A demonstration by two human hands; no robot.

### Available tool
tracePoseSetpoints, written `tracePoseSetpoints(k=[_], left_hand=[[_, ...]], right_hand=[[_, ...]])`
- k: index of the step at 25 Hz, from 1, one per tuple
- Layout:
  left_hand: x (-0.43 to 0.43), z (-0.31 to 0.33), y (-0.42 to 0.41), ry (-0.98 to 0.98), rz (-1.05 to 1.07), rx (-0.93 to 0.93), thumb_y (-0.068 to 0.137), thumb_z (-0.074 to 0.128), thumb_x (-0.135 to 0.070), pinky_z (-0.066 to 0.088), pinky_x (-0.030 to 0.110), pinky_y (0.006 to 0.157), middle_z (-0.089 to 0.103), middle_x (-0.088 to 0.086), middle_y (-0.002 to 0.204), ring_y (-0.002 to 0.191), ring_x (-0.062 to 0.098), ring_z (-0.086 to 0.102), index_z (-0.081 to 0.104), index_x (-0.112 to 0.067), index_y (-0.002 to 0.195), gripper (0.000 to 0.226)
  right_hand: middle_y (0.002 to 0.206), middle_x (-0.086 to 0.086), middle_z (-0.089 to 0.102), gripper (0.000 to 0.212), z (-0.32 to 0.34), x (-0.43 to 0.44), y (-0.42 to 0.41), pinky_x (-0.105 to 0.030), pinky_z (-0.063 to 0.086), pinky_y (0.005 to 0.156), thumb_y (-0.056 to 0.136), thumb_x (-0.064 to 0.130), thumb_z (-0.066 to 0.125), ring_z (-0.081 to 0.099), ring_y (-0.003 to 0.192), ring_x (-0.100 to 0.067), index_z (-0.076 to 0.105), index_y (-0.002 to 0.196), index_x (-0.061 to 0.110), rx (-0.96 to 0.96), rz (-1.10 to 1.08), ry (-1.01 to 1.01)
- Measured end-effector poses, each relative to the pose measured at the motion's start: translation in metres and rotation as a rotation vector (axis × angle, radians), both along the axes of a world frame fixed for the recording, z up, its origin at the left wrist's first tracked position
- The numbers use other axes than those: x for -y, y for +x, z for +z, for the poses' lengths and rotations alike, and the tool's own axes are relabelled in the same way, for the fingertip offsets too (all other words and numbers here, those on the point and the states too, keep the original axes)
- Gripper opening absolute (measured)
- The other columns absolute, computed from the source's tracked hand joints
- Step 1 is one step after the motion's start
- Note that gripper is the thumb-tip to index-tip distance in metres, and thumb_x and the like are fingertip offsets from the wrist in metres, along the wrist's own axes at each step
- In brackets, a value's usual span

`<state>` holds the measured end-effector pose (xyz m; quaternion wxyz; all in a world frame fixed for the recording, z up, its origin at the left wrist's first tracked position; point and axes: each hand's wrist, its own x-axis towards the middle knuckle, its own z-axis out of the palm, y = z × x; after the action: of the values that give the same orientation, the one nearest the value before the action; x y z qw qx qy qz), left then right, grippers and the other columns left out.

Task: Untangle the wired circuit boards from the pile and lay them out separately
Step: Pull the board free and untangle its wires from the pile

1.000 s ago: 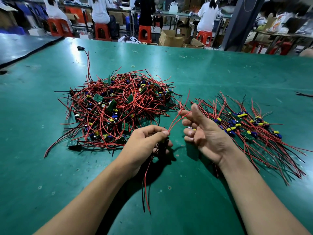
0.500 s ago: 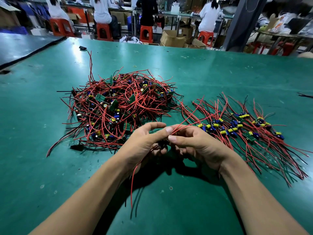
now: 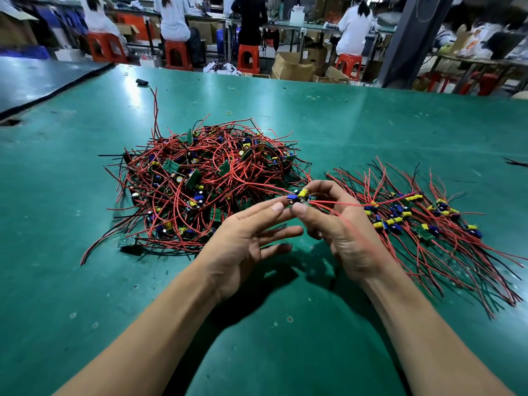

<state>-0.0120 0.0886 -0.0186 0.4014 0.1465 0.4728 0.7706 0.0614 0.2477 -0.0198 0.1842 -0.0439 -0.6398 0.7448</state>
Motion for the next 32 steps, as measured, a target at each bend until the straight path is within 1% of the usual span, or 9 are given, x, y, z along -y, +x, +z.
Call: tracePoseSetpoints(k=[4, 9, 13, 15, 18, 24, 28, 30, 32], left_hand=[[-0.002, -0.002, -0.003, 0.03, 0.12, 0.007, 0.072, 0.073, -0.022, 0.055, 0.026, 0.067, 0.074, 0.005, 0.092, 0.073, 0.014, 0.068, 0.079, -0.019, 0.087, 0.016], [0.0, -0.002, -0.009, 0.099, 0.166, 0.015, 0.066, 0.075, -0.017, 0.056, 0.022, 0.062, 0.074, 0.005, 0.086, 0.07, 0.015, 0.068, 0.078, -0.019, 0.08, 0.015], [-0.002, -0.005, -0.002, 0.035, 0.134, -0.064, 0.062, 0.077, -0.012, 0.056, 0.023, 0.062, 0.073, 0.009, 0.083, 0.067, 0.015, 0.068, 0.076, -0.015, 0.078, 0.017], [-0.003, -0.008, 0.003, -0.027, 0.098, -0.132, 0.061, 0.079, -0.015, 0.057, 0.024, 0.065, 0.073, 0.013, 0.085, 0.071, 0.018, 0.067, 0.074, -0.014, 0.082, 0.021], [-0.004, -0.011, 0.006, -0.103, 0.09, -0.172, 0.064, 0.077, -0.013, 0.056, 0.023, 0.065, 0.072, 0.014, 0.082, 0.071, 0.02, 0.065, 0.071, -0.008, 0.087, 0.024], [-0.004, -0.009, 0.004, -0.133, 0.047, -0.133, 0.08, 0.069, 0.003, 0.056, 0.021, 0.062, 0.073, 0.009, 0.078, 0.065, 0.015, 0.068, 0.071, -0.005, 0.095, 0.017], [-0.005, -0.01, 0.006, -0.194, 0.078, -0.181, 0.088, 0.063, 0.002, 0.055, 0.022, 0.056, 0.067, 0.007, 0.071, 0.066, 0.021, 0.065, 0.073, -0.01, 0.079, 0.018], [-0.005, -0.01, 0.009, -0.195, 0.073, -0.221, 0.089, 0.066, -0.002, 0.055, 0.024, 0.054, 0.068, 0.01, 0.074, 0.068, 0.025, 0.067, 0.07, -0.005, 0.081, 0.009], [-0.006, -0.011, 0.011, -0.213, 0.075, -0.262, 0.09, 0.065, -0.003, 0.055, 0.024, 0.054, 0.069, 0.014, 0.076, 0.065, 0.026, 0.07, 0.069, 0.005, 0.089, 0.009]], right_hand=[[0.092, 0.007, 0.07, 0.038, 0.002, 0.01, -0.001, -0.019, 0.053, 0.074, 0.072, 0.006, 0.084, 0.062, 0.078, -0.006, 0.07, 0.096, 0.032, -0.069, 0.081, 0.118], [0.103, 0.006, 0.073, 0.037, 0.003, -0.005, 0.002, -0.023, 0.043, 0.069, 0.082, 0.004, 0.066, 0.057, 0.078, -0.012, 0.077, 0.106, 0.03, 0.017, 0.197, 0.13], [0.088, 0.003, 0.071, 0.019, 0.0, -0.01, 0.0, -0.018, 0.041, 0.057, 0.085, 0.02, 0.067, 0.055, 0.063, -0.007, 0.08, 0.097, 0.025, 0.089, 0.128, 0.024], [0.083, 0.004, 0.069, 0.016, -0.003, -0.008, -0.001, -0.016, 0.04, 0.052, 0.085, 0.026, 0.071, 0.054, 0.062, -0.005, 0.079, 0.098, 0.026, 0.108, 0.131, 0.087], [0.079, 0.002, 0.07, 0.015, -0.007, -0.007, -0.002, -0.016, 0.037, 0.052, 0.082, 0.031, 0.075, 0.052, 0.064, -0.006, 0.079, 0.094, 0.024, 0.152, 0.098, 0.198], [0.059, 0.002, 0.055, 0.023, -0.01, -0.01, -0.002, -0.017, 0.036, 0.048, 0.078, 0.04, 0.08, 0.045, 0.052, -0.008, 0.077, 0.082, 0.018, 0.145, -0.002, 0.131], [0.064, -0.001, 0.06, 0.029, -0.01, -0.008, -0.002, -0.018, 0.037, 0.05, 0.078, 0.038, 0.079, 0.047, 0.054, -0.009, 0.076, 0.086, 0.011, 0.165, 0.046, 0.152], [0.068, -0.002, 0.061, 0.029, -0.011, -0.005, -0.002, -0.022, 0.038, 0.053, 0.078, 0.04, 0.081, 0.046, 0.059, -0.012, 0.075, 0.085, 0.012, 0.196, 0.084, 0.148], [0.075, -0.005, 0.064, 0.026, -0.01, -0.002, 0.0, -0.034, 0.043, 0.062, 0.077, 0.041, 0.082, 0.046, 0.067, -0.023, 0.075, 0.081, 0.017, 0.238, 0.116, 0.131]])
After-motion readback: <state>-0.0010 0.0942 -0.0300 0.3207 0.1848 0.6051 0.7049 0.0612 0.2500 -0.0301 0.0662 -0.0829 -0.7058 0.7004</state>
